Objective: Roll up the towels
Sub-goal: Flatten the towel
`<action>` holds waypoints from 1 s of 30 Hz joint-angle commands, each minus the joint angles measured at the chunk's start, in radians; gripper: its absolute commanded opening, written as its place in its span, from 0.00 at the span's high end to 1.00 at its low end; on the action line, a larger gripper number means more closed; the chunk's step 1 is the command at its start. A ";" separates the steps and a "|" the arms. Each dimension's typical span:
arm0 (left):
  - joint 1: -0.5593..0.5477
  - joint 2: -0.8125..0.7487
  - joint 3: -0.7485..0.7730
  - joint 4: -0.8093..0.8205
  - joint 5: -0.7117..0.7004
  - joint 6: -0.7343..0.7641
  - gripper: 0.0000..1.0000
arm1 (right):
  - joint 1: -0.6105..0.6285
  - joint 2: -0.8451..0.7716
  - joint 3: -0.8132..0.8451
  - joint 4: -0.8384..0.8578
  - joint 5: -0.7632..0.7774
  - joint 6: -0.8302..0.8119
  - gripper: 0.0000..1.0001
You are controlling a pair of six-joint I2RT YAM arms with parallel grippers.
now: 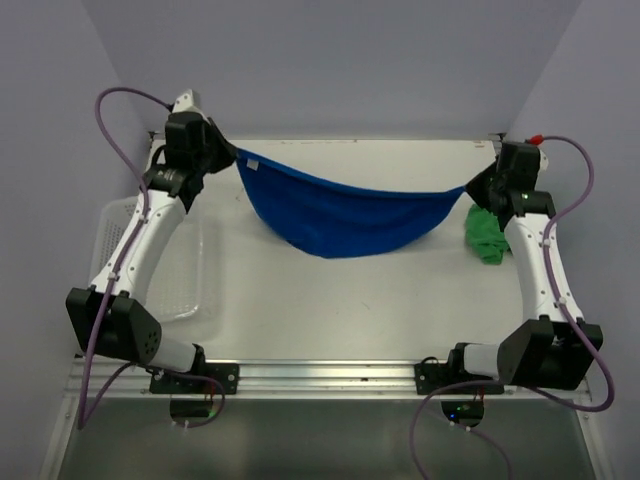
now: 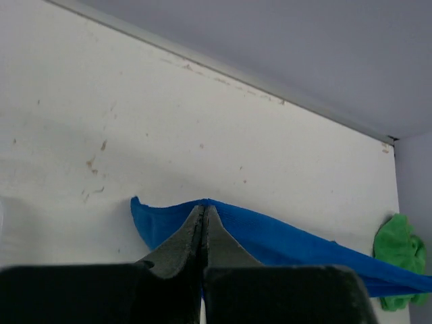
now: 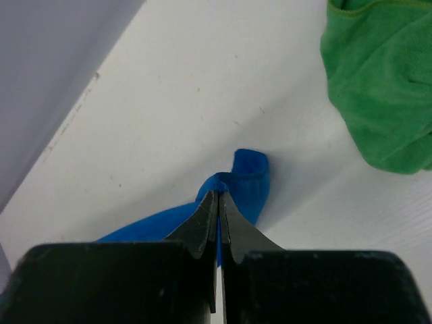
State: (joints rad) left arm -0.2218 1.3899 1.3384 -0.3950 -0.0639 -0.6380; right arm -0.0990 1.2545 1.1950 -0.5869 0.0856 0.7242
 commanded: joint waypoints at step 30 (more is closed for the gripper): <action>0.256 -0.067 -0.442 0.254 0.349 -0.017 1.00 | -0.073 -0.159 -0.319 0.078 -0.158 0.011 1.00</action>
State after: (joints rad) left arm 0.0261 1.4048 0.9611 -0.2539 0.2817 -0.6537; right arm -0.1642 1.1629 0.9459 -0.5522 -0.0486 0.7719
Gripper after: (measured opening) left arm 0.006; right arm 0.011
